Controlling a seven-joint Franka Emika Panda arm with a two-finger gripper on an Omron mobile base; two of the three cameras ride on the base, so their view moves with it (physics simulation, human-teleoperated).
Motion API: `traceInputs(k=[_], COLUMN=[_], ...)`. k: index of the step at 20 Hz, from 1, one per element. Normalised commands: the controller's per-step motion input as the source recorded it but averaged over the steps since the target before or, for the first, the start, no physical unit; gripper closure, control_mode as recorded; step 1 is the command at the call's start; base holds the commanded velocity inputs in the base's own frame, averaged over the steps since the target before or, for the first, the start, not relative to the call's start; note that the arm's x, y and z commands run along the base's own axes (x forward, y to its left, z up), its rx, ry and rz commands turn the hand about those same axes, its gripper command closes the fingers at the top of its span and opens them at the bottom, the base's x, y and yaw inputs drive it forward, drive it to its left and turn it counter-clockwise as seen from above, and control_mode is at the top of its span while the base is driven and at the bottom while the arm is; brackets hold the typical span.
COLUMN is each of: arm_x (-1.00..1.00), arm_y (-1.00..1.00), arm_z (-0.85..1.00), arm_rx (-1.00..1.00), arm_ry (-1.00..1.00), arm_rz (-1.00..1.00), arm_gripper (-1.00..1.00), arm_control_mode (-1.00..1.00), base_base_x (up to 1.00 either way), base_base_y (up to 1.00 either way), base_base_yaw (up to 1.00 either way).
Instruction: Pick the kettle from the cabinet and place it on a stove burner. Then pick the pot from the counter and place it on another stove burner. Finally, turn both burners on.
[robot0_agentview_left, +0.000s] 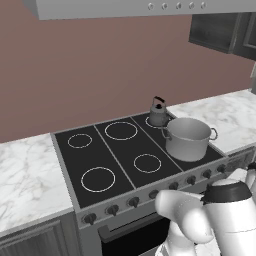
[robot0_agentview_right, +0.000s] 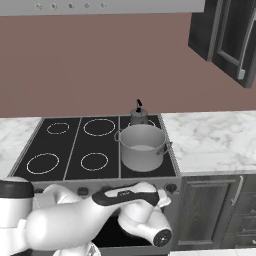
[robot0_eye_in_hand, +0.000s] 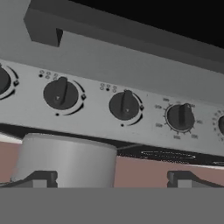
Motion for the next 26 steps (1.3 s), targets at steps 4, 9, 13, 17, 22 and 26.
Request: traceInputs(k=[4,9,13,17,22,26], arm_x=[0.15,0.22,0.05,0.05,0.04,0.04], arm_y=[0.0,0.0,-0.06,-0.13,-0.2,-0.14], arm_z=[-0.04,-0.1,-0.19,-0.11,-0.03,-0.01], arm_rx=[0.01,0.02,0.01,0.0,0.01,0.01], arm_ry=[0.0,0.0,0.0,0.0,0.0,0.0], arm_rz=[-0.13,-0.09,-0.03,0.0,0.0,0.0], arm_gripper=[-1.0,-1.0,-1.0,-1.0,-1.0,-1.0], arm_control_mode=[-1.0,-1.0,-1.0,-1.0,-1.0,-1.0], base_base_x=[0.0,0.0,0.0,0.0,0.0,0.0], base_base_y=[0.0,0.0,0.0,0.0,0.0,0.0], base_base_yaw=[0.0,0.0,0.0,0.0,0.0,0.0])
